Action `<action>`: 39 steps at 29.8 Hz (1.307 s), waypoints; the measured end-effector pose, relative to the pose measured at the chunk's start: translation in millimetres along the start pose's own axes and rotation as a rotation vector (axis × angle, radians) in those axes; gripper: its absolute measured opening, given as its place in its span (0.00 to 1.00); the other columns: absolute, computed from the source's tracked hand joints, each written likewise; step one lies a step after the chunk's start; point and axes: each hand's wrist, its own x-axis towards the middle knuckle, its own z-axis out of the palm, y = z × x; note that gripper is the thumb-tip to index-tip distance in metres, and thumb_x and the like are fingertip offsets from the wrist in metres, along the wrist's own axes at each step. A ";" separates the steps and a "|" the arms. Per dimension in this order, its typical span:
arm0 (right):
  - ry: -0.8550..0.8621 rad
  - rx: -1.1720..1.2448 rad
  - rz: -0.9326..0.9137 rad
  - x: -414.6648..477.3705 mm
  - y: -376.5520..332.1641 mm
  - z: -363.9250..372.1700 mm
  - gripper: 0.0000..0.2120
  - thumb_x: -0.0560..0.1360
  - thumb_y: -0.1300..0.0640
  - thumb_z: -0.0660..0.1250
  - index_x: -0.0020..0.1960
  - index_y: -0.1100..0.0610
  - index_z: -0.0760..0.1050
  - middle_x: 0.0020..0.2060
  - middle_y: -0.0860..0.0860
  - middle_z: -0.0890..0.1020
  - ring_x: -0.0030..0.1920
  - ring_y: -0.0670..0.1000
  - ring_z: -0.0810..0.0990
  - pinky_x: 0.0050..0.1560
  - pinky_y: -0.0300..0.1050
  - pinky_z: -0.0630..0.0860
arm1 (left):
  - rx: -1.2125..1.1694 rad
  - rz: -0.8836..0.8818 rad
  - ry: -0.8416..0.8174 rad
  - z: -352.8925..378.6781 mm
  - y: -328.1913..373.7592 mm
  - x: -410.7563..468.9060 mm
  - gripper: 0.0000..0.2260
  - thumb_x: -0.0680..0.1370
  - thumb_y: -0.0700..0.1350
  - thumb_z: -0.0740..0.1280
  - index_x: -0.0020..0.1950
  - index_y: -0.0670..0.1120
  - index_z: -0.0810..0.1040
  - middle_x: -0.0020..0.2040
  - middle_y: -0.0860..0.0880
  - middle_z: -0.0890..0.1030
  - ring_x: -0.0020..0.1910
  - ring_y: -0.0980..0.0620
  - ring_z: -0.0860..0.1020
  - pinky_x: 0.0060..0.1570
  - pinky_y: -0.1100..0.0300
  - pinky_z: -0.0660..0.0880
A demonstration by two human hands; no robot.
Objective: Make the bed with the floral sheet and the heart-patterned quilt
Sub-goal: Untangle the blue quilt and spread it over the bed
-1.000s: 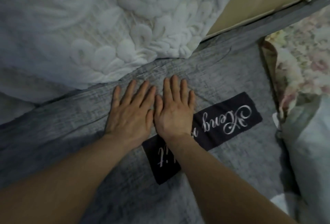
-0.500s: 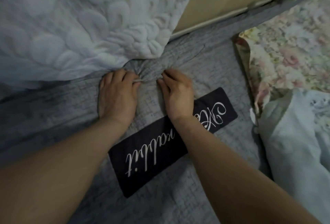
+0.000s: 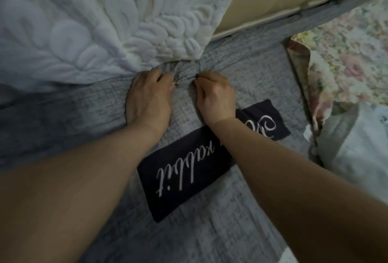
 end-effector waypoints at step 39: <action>-0.582 -0.460 0.759 -173.3 17.9 -315.9 0.30 0.75 0.67 0.57 0.73 0.46 0.65 0.68 0.52 0.70 0.52 0.59 0.75 0.48 0.52 0.74 | 0.002 0.110 -0.562 -66.5 123.6 -108.0 0.31 0.81 0.60 0.50 0.75 0.39 0.63 0.73 0.36 0.66 0.69 0.32 0.66 0.68 0.37 0.63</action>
